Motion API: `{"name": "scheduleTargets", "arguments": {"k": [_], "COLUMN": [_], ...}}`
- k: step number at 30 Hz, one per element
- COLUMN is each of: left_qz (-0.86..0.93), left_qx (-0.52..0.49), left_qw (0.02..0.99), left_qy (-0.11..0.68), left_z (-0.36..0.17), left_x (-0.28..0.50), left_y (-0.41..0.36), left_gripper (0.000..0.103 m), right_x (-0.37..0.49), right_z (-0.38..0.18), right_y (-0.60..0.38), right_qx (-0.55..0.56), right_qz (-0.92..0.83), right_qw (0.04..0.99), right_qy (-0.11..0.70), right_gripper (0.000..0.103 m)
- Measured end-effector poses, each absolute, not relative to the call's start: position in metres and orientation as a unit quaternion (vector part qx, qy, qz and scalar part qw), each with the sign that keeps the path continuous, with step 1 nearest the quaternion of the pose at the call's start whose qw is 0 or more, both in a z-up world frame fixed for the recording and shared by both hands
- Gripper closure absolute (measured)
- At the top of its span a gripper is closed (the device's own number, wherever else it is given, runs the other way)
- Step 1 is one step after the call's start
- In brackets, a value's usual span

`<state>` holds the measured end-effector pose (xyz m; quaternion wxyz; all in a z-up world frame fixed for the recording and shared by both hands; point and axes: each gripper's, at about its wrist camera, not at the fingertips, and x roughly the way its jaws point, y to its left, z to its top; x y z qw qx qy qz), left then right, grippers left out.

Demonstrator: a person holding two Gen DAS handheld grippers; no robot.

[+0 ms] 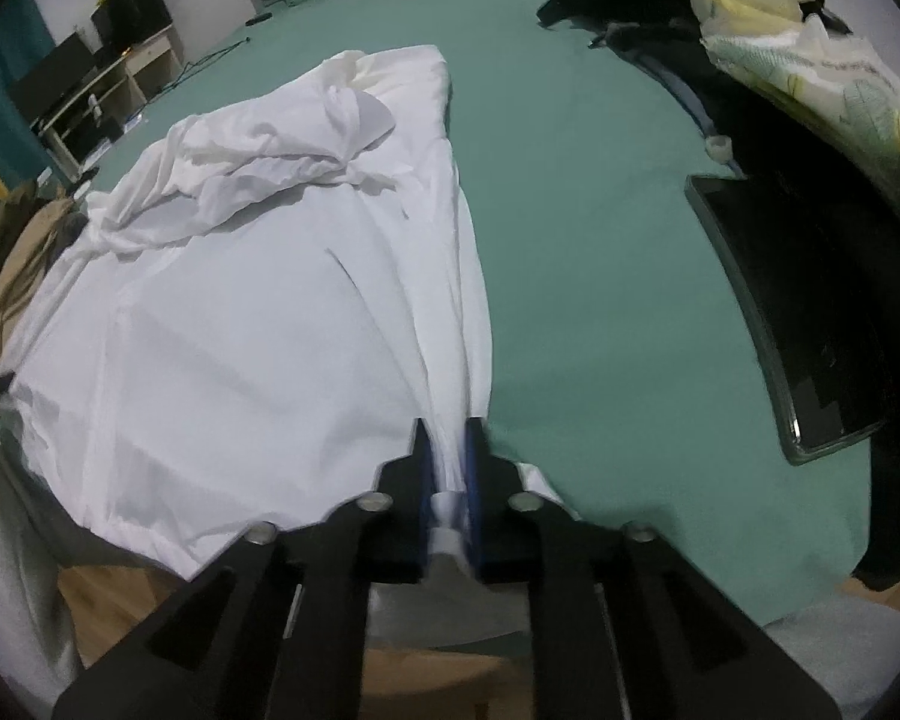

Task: Fold large clothes

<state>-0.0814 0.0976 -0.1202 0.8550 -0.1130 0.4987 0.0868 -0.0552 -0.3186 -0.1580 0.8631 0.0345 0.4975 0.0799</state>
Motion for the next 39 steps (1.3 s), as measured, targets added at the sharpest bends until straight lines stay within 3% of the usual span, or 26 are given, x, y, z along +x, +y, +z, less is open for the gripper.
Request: {"name": "scheduleTargets", "arguments": {"k": [12,14,18,22,24,26,27,31,33,34,35,36,37,39], "left_qz": [0.088,0.086,0.061,0.065,0.064,0.064,0.063,0.062,0.064,0.064,0.06,0.052,0.045,0.045], "left_qx": [-0.099,-0.105,-0.106,-0.095,-0.094,-0.091,-0.092,-0.092,-0.085,-0.081,-0.081,-0.085,-0.089,-0.087], "left_qw": [0.869,0.862,0.827,0.819,0.82,0.821,0.821,0.823,0.823,0.824,0.825,0.824,0.824,0.833], "left_qy": [0.477,0.488,0.548,0.562,0.561,0.56,0.56,0.558,0.558,0.557,0.557,0.557,0.558,0.544], "left_z": [-0.099,-0.105,-0.13,-0.14,-0.14,-0.14,-0.14,-0.141,-0.144,-0.144,-0.144,-0.144,-0.144,-0.137], "left_x": [-0.084,-0.082,-0.072,-0.071,-0.071,-0.07,-0.07,-0.068,-0.067,-0.067,-0.067,-0.067,-0.067,-0.07], "left_y": [0.102,0.104,0.101,0.098,0.097,0.096,0.096,0.094,0.091,0.089,0.088,0.087,0.087,0.086], "left_gripper": [0.1,0.099,0.099,0.09,0.088,0.087,0.085,0.081,0.081,0.081,0.082,0.095,0.101,0.101], "right_x": [-0.058,-0.052,-0.055,-0.058,-0.06,-0.062,-0.063,-0.064,-0.064,-0.065,-0.065,-0.065,-0.065,-0.067], "right_z": [-0.146,-0.157,-0.157,-0.157,-0.155,-0.153,-0.152,-0.155,-0.157,-0.158,-0.158,-0.158,-0.158,-0.154], "right_y": [-0.333,-0.335,-0.335,-0.34,-0.339,-0.339,-0.34,-0.338,-0.331,-0.327,-0.325,-0.323,-0.322,-0.321], "right_qx": [0.07,0.075,0.076,0.091,0.087,0.078,0.078,0.076,0.066,0.058,0.055,0.061,0.061,0.067], "right_qz": [0.066,0.061,0.059,0.054,0.05,0.039,0.035,0.039,0.052,0.058,0.064,0.077,0.082,0.095], "right_qw": [0.873,0.857,0.857,0.855,0.856,0.858,0.859,0.854,0.851,0.85,0.851,0.849,0.849,0.852], "right_qy": [0.479,0.505,0.506,0.508,0.507,0.506,0.506,0.514,0.519,0.52,0.519,0.52,0.519,0.511], "right_gripper": [0.097,0.091,0.091,0.087,0.075,0.031,0.03,0.03,0.047,0.068,0.097,0.097,0.097,0.097]}}
